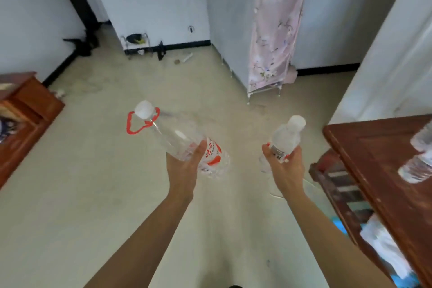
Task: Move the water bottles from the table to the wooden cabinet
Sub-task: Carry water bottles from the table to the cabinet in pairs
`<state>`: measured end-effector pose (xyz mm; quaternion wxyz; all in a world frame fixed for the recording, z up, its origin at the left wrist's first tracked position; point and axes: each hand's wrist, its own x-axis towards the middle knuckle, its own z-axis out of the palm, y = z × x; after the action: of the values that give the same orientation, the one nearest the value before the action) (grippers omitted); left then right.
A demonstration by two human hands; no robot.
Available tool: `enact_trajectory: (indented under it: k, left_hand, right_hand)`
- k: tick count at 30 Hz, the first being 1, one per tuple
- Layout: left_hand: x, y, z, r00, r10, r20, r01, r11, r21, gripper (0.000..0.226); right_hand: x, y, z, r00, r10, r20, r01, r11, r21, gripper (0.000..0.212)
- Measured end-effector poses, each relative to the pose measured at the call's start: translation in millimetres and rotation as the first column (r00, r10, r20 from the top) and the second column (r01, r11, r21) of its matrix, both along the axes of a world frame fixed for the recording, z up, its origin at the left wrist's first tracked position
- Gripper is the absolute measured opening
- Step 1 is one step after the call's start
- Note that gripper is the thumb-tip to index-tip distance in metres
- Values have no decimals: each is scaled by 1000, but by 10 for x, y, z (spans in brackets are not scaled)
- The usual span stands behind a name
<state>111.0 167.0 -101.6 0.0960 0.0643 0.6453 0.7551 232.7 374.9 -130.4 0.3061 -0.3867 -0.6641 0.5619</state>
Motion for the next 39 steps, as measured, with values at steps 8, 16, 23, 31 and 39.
enact_trajectory:
  k: [8,16,23,31,39]
  left_hand:
    - [-1528,-1524,28,945,327,-25,-325,944,58,90]
    - [-3152,-2565,-69,835,550,10,-549,830,98,92]
    - [-4590,-3285,264,655,747,-113,-754,655,-48,95]
    - [-5886,-4551,246,399,869,-293,-888,287,-359,94]
    - [-7164,-6287,-208,350,571,-742,-860,-118,-497,87]
  right_hand:
    - [-2102,-1247,163,941,339,-17,-336,939,76,49]
    - [-4388,-2263,11,806,586,-79,-583,810,67,43]
    - [-6451,-3004,135,621,783,-41,-768,618,167,59]
    - [-8394,-4402,133,425,905,22,-870,402,285,85]
    - [-9998,-6019,51,345,932,108,-803,234,548,81]
